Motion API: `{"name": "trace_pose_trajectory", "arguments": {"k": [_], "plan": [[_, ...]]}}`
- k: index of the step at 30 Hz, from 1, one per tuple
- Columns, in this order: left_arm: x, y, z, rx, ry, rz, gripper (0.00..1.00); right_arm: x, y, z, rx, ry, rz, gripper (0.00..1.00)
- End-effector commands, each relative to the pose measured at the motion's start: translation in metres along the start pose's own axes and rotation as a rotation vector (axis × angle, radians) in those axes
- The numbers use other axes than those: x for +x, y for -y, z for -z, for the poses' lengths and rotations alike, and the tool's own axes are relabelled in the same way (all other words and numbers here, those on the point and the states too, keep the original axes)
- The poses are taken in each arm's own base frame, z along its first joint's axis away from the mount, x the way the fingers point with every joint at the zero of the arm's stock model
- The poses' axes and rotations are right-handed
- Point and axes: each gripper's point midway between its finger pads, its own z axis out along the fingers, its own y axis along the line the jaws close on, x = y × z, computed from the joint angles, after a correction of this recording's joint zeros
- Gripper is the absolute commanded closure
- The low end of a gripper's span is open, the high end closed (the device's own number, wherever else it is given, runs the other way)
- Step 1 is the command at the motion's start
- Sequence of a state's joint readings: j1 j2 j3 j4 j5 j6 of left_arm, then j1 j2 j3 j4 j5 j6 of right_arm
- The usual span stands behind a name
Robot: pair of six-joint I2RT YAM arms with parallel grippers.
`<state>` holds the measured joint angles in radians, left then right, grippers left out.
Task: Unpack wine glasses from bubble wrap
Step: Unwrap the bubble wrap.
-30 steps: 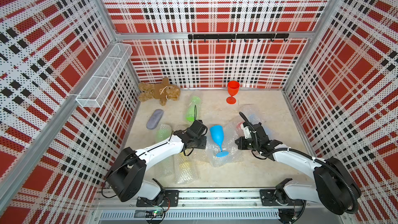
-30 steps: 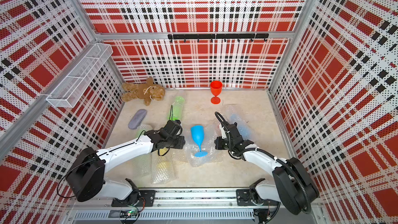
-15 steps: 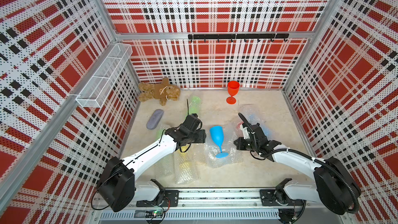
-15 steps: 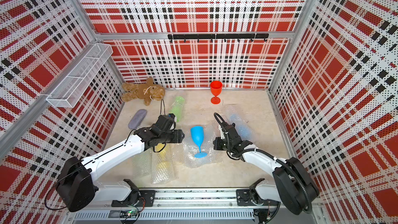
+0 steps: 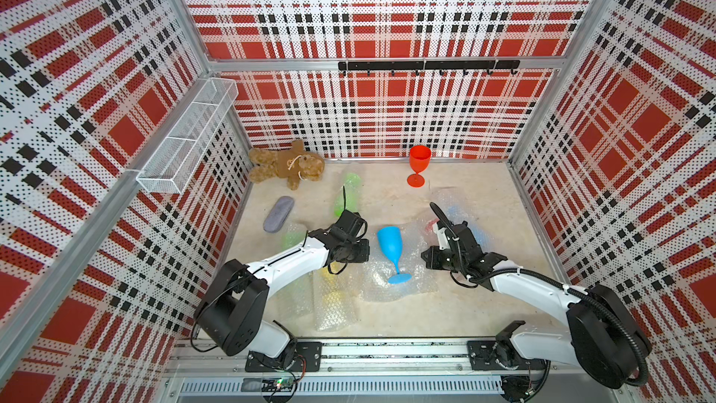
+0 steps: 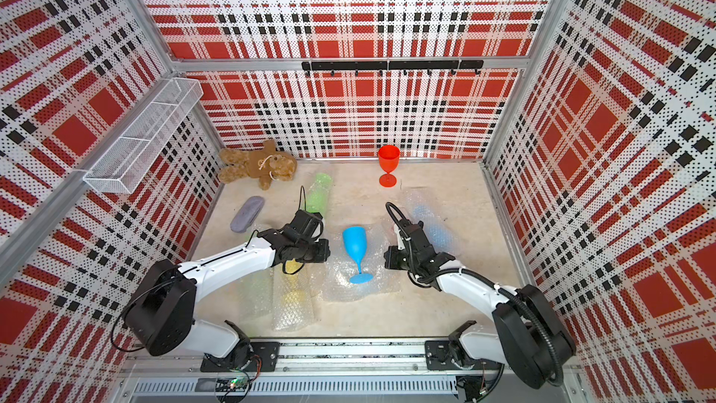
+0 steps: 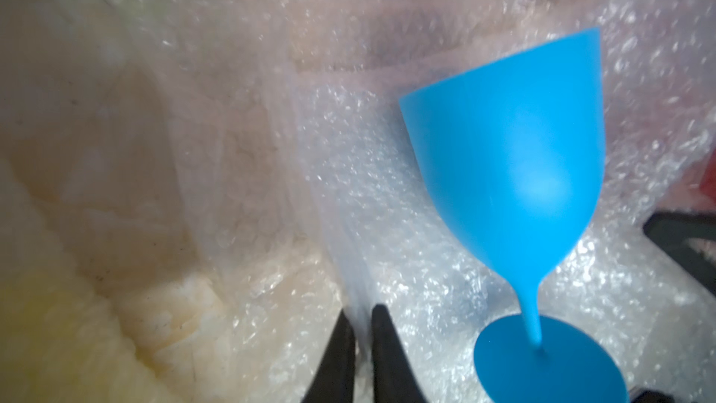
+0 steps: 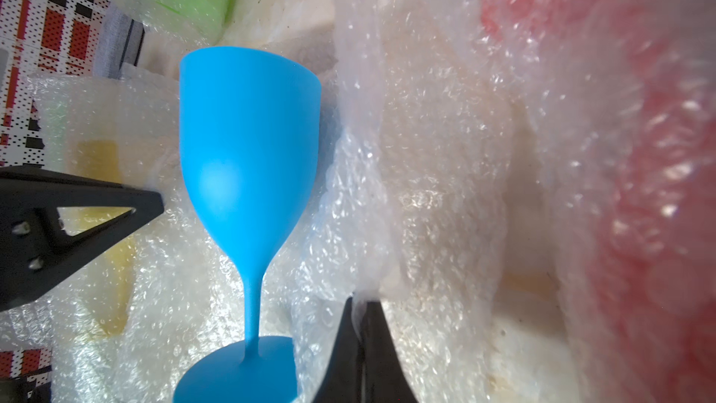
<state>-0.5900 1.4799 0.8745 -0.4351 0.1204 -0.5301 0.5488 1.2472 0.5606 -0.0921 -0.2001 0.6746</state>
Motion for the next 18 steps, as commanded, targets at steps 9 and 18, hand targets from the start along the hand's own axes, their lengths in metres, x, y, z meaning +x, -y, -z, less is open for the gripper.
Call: {"name": "trace_pose_trajectory", "arguments": {"k": [9, 18], "plan": [[-0.038, -0.013, 0.019, -0.005, 0.095, 0.016, 1.0, -0.001, -0.005, 0.007, -0.014, 0.04, -0.019, 1.0], [-0.03, -0.03, -0.01, -0.09, 0.048, 0.043, 0.7, 0.019, 0.028, -0.02, 0.126, -0.025, -0.022, 0.61]]}}
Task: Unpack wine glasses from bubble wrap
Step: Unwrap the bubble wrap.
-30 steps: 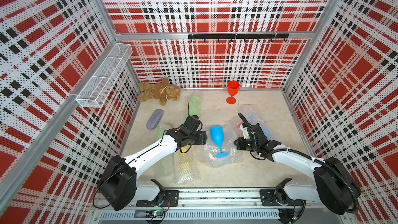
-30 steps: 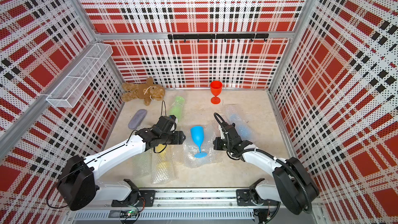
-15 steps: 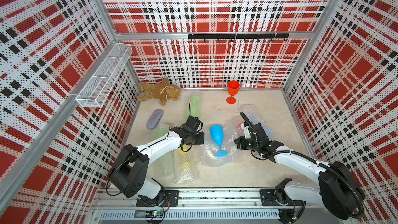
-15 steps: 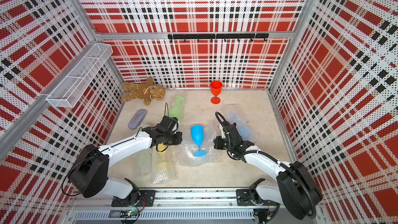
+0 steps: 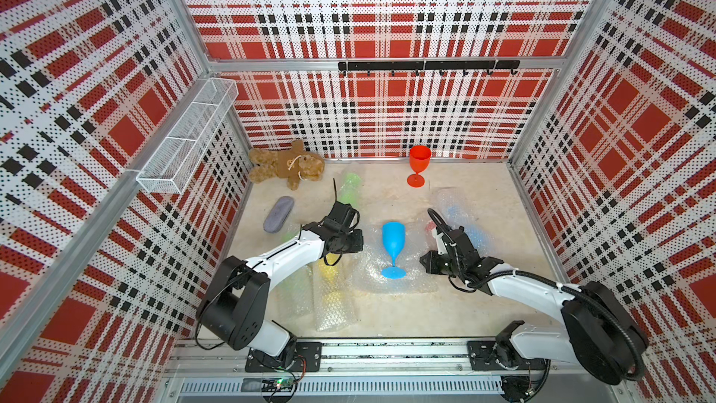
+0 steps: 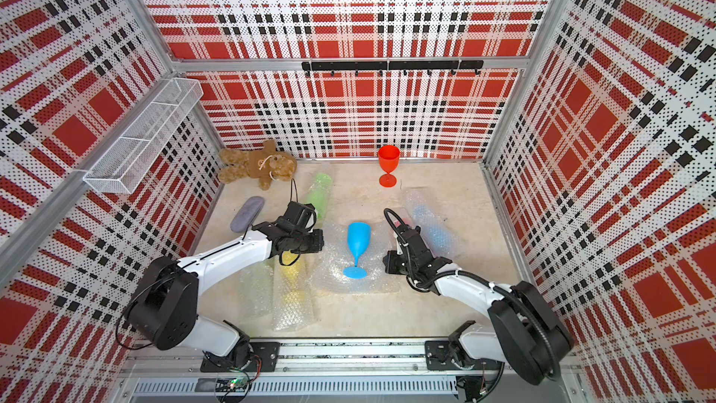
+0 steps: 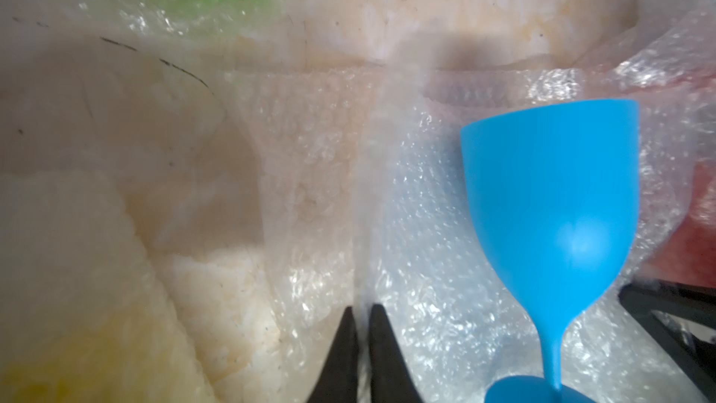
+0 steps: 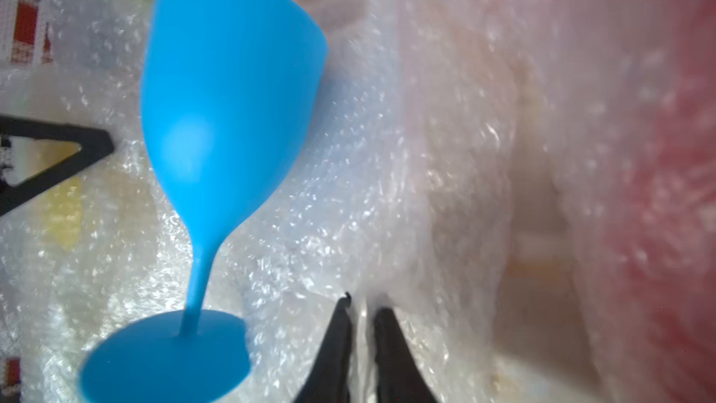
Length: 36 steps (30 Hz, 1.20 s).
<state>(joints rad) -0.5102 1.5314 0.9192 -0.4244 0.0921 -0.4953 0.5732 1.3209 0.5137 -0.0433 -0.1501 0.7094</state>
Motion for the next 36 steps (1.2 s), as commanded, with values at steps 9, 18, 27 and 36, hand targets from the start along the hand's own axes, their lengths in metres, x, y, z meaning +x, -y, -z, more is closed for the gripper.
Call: {"name": "trace_pose_trajectory", "arguments": {"k": [9, 18, 27, 36], "plan": [[-0.032, -0.016, 0.054, -0.095, 0.202, 0.049, 0.47, -0.056, -0.006, 0.053, 0.166, 0.157, 0.143, 0.46], [-0.011, 0.079, 0.049, 0.221, 0.123, -0.049, 0.66, -0.026, -0.071, 0.017, -0.112, -0.063, 0.092, 0.89], [0.045, 0.03, -0.023, 0.041, 0.013, 0.064, 0.76, -0.003, -0.016, -0.037, 0.111, -0.145, 0.055, 0.93], [0.069, 0.003, -0.055, -0.038, -0.062, 0.081, 0.74, 0.001, 0.032, -0.06, 0.34, -0.2, 0.132, 0.93]]}}
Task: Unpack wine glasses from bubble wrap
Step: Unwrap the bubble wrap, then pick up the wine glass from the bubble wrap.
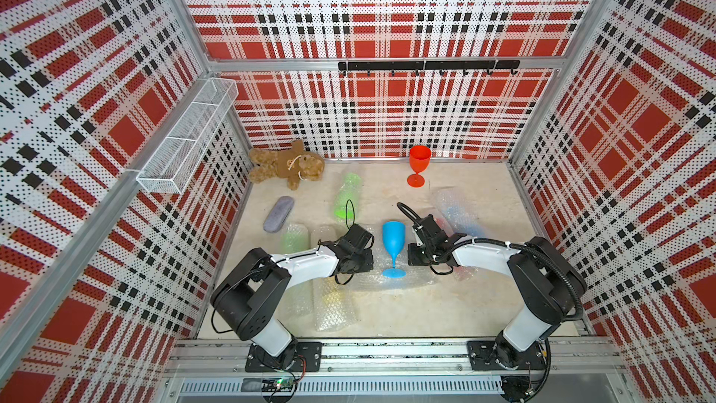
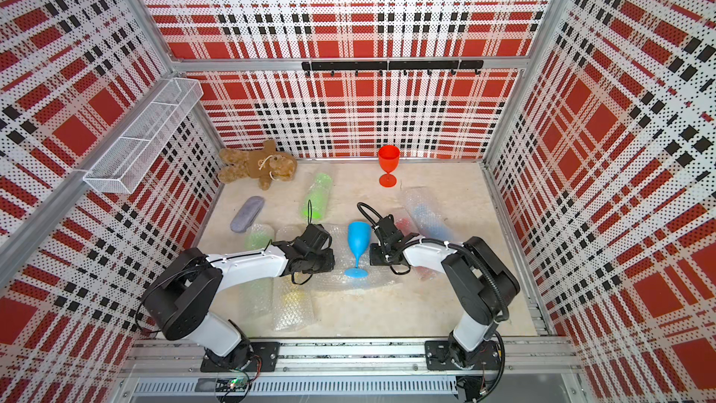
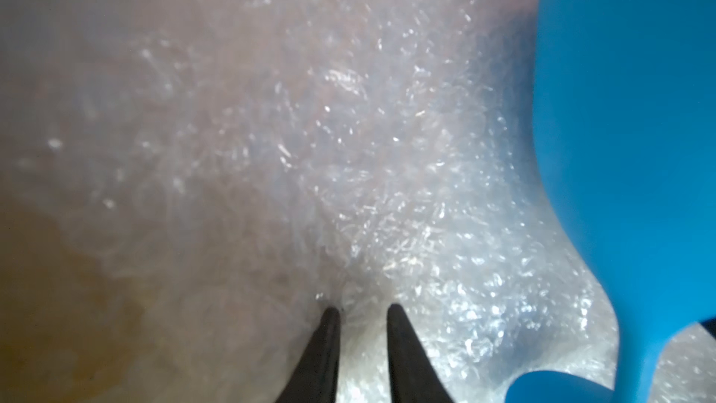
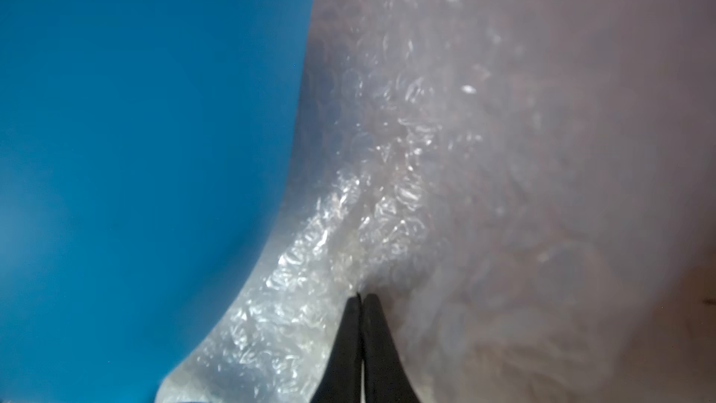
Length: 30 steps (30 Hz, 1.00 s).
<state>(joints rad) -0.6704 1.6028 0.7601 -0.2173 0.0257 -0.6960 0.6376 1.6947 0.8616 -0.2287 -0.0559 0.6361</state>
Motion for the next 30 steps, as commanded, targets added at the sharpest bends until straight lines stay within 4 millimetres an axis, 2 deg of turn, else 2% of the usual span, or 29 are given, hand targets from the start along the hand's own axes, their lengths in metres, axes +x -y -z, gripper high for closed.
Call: {"name": "trace_pose_trajectory", "arguments": {"k": [1, 7, 10, 15, 18, 20, 22, 25, 28, 30], "plan": [[0.011, -0.01, -0.014, -0.021, -0.033, 0.014, 0.74, 0.017, 0.043, -0.011, 0.177, -0.058, 0.02, 0.93], [0.015, 0.001, -0.011, 0.009, -0.052, -0.025, 0.72, 0.011, 0.047, 0.001, 0.189, -0.06, 0.038, 0.87], [0.011, 0.009, 0.0, 0.03, -0.039, -0.042, 0.67, 0.006, 0.027, 0.016, 0.102, -0.07, 0.076, 0.77], [-0.025, 0.038, 0.051, 0.125, 0.095, -0.068, 0.49, -0.027, 0.001, 0.074, 0.054, 0.003, 0.127, 0.56], [-0.052, 0.056, 0.087, 0.188, 0.181, -0.098, 0.45, -0.048, -0.01, 0.105, 0.061, 0.041, 0.165, 0.4], [-0.067, 0.058, 0.108, 0.199, 0.231, -0.115, 0.44, -0.056, -0.019, 0.115, 0.044, 0.038, 0.185, 0.29], [-0.083, 0.052, 0.128, 0.18, 0.304, -0.128, 0.44, -0.059, -0.034, 0.114, -0.015, 0.002, 0.205, 0.2], [-0.099, 0.04, 0.147, 0.124, 0.401, -0.166, 0.44, -0.051, -0.053, 0.094, -0.083, -0.145, 0.207, 0.13], [-0.099, 0.031, 0.146, 0.089, 0.438, -0.191, 0.45, -0.057, -0.057, 0.076, -0.053, -0.2, 0.206, 0.09], [-0.094, 0.032, 0.142, 0.117, 0.418, -0.194, 0.46, -0.062, -0.051, 0.062, 0.0, -0.228, 0.197, 0.05]]}}
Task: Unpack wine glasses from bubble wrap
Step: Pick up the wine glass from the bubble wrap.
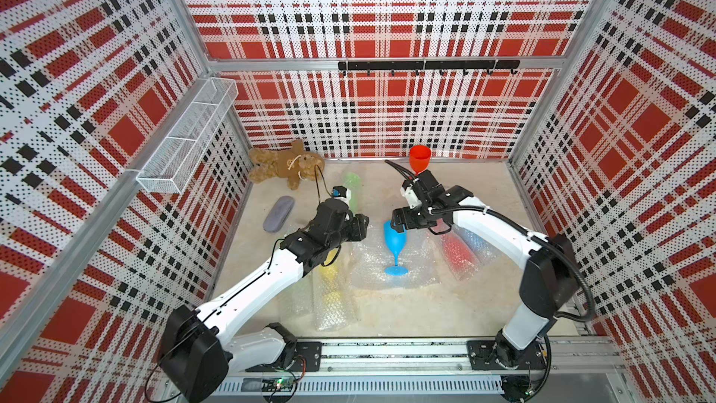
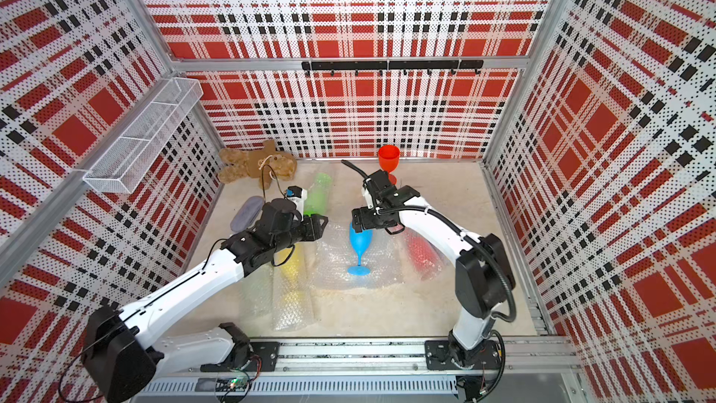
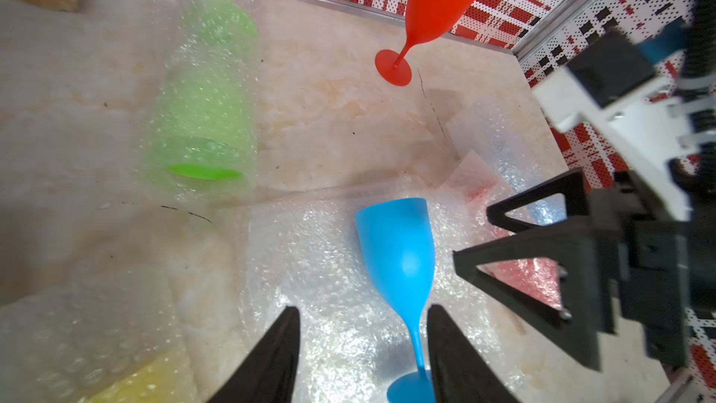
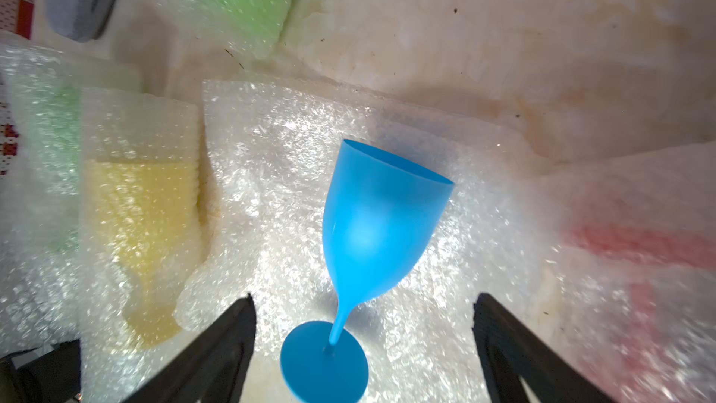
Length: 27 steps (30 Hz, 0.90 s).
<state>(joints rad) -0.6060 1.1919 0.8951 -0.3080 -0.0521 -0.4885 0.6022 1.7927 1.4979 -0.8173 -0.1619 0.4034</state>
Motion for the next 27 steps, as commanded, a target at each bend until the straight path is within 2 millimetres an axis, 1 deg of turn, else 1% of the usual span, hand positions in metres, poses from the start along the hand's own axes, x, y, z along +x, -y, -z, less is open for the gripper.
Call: {"name": "trace_pose_trajectory", "arguments": {"k": [1, 3, 10, 13, 15, 18, 20, 22, 24, 27], "plan": [[0.016, -0.011, -0.005, -0.019, -0.042, -0.049, 0.46, 0.023, 0.012, -0.021, 0.075, -0.178, -0.01, 0.03], [0.017, -0.006, -0.002, 0.002, -0.043, -0.055, 0.46, 0.019, 0.016, -0.033, 0.115, -0.224, -0.006, 0.0], [0.015, -0.002, 0.006, 0.032, -0.03, -0.058, 0.46, 0.014, 0.011, -0.067, 0.085, -0.316, -0.017, 0.0], [0.012, -0.002, 0.009, 0.029, -0.016, -0.057, 0.46, 0.012, 0.014, -0.08, 0.097, -0.336, -0.021, 0.0], [0.012, -0.002, 0.009, 0.031, -0.016, -0.058, 0.46, 0.011, 0.017, -0.089, 0.091, -0.344, -0.035, 0.01], [0.013, -0.003, 0.008, 0.03, -0.019, -0.056, 0.47, 0.01, 0.016, -0.099, 0.062, -0.357, -0.051, 0.04], [0.012, -0.005, 0.008, 0.026, -0.018, -0.054, 0.47, 0.01, 0.014, -0.103, 0.046, -0.364, -0.054, 0.07], [0.013, -0.006, 0.007, 0.022, -0.021, -0.052, 0.47, 0.009, 0.013, -0.102, 0.039, -0.361, -0.055, 0.13], [0.012, -0.007, 0.007, 0.019, -0.018, -0.049, 0.47, 0.006, 0.012, -0.097, 0.044, -0.344, -0.055, 0.18], [0.012, -0.009, 0.005, 0.012, -0.02, -0.047, 0.48, -0.003, 0.01, -0.08, 0.043, -0.293, -0.056, 0.22]]}}
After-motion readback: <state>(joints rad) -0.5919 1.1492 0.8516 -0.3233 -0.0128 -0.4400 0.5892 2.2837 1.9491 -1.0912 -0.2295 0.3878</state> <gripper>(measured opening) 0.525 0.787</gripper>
